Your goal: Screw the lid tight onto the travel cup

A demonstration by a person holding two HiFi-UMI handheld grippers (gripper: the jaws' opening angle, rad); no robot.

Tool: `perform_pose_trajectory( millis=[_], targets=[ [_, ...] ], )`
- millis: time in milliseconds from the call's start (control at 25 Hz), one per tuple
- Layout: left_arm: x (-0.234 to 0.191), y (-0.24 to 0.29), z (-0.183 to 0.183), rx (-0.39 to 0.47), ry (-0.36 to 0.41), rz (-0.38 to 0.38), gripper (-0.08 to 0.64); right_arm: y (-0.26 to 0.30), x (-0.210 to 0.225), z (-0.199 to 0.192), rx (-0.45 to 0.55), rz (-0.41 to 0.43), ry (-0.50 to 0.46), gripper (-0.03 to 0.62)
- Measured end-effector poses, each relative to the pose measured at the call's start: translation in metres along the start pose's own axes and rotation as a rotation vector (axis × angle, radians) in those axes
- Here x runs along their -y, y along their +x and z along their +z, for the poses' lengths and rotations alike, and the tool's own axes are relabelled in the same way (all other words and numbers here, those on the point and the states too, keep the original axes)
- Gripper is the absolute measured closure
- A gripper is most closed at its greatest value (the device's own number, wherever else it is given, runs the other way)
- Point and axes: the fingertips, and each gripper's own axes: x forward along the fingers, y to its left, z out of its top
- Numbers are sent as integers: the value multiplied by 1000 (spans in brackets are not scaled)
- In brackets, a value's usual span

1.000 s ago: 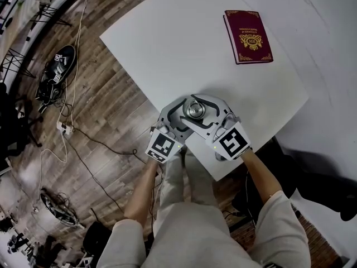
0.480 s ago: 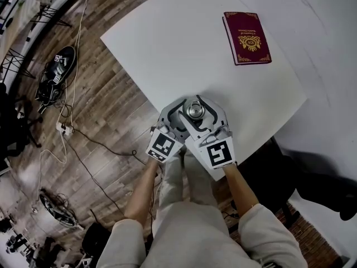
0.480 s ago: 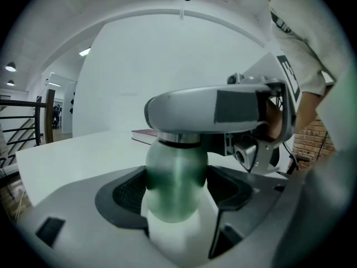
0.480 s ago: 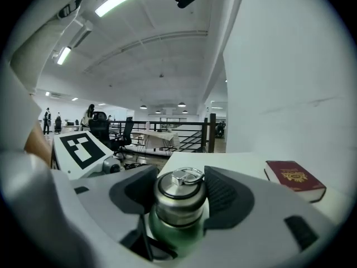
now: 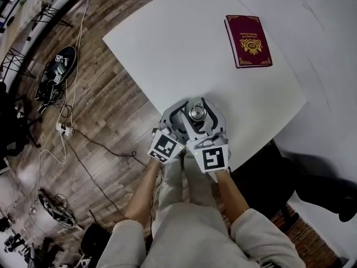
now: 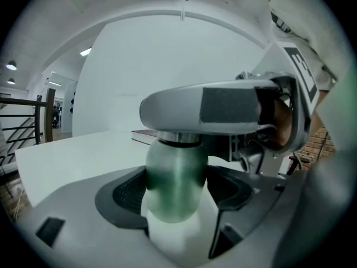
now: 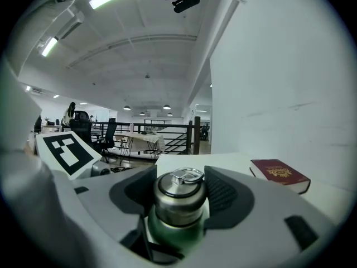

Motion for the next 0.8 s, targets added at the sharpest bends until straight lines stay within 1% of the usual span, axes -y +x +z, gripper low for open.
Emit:
perform_pose_trajectory(
  millis=[80,120,160,280,440,560,640,800],
  targets=[
    [0,0,0,-1,-1,-2,235,-1,-2,0,10,42,25,330],
    [0,0,0,-1,-1,-3,235,-1,-3,0,14,75,41,304],
    [0,1,0,-1,-1,-2,235,-2,-3,0,15,112,56,257],
    [0,2,-1,-1,0,-4,235,-3,-3,1,5,242,65,250],
    [0,1,-1,-1,3,-10,235,-6,-10,2,-27,430,-4,250],
    [0,0,-1,-5,8,-11,235,-6,-18,1,-61,547,-50,250],
    [0,0,0,-11,13,-15,235,-5,-24,1,-74,611,-86,250],
    [0,0,0,-11,12,-15,235,-3,-32,3,-84,705,-137,250]
  ],
)
